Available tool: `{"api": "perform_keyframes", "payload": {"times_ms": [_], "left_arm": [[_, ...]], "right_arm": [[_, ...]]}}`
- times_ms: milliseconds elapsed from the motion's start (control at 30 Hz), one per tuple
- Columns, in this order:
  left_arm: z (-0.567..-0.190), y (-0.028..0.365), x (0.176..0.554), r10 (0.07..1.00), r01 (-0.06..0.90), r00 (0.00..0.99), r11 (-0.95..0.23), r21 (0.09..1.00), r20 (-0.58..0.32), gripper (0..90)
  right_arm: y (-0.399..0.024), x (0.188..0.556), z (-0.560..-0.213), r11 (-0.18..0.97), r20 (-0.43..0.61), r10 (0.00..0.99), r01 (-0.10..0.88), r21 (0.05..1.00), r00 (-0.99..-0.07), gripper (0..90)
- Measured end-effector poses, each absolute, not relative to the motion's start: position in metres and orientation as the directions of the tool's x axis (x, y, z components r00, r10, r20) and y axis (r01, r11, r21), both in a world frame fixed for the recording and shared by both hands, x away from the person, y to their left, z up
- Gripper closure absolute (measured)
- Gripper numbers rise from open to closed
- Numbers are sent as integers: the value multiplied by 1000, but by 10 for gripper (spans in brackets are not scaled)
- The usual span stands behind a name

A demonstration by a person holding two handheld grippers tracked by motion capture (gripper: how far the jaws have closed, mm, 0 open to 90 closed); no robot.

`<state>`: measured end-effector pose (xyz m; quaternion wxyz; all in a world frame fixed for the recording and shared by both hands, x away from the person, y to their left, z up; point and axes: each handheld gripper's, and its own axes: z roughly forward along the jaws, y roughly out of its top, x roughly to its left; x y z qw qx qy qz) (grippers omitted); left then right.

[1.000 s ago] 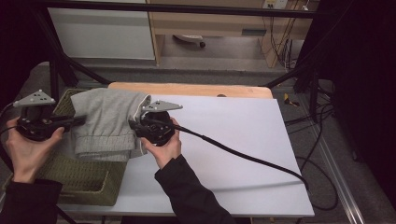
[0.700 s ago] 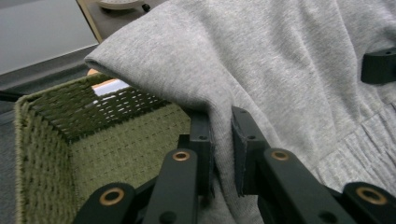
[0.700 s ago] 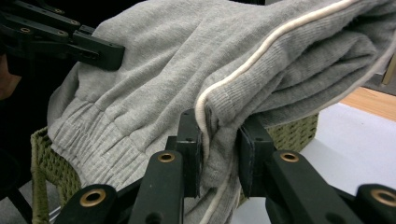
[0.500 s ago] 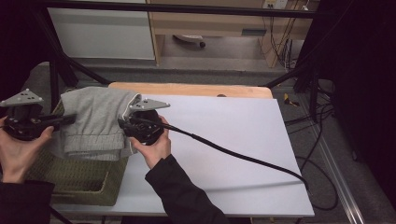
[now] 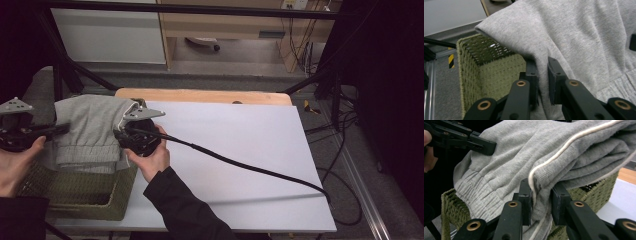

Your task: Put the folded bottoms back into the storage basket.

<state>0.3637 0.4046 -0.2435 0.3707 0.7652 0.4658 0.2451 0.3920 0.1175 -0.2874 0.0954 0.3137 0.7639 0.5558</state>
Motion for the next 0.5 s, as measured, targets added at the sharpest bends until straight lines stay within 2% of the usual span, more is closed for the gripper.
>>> {"api": "perform_keyframes", "payload": {"times_ms": [500], "left_arm": [[-252, 428, 364, 915, 554, 402, -255, 792, 14, 807]], "right_arm": [[145, 393, -294, 212, 182, 573, 359, 909, -799, 734]]}}
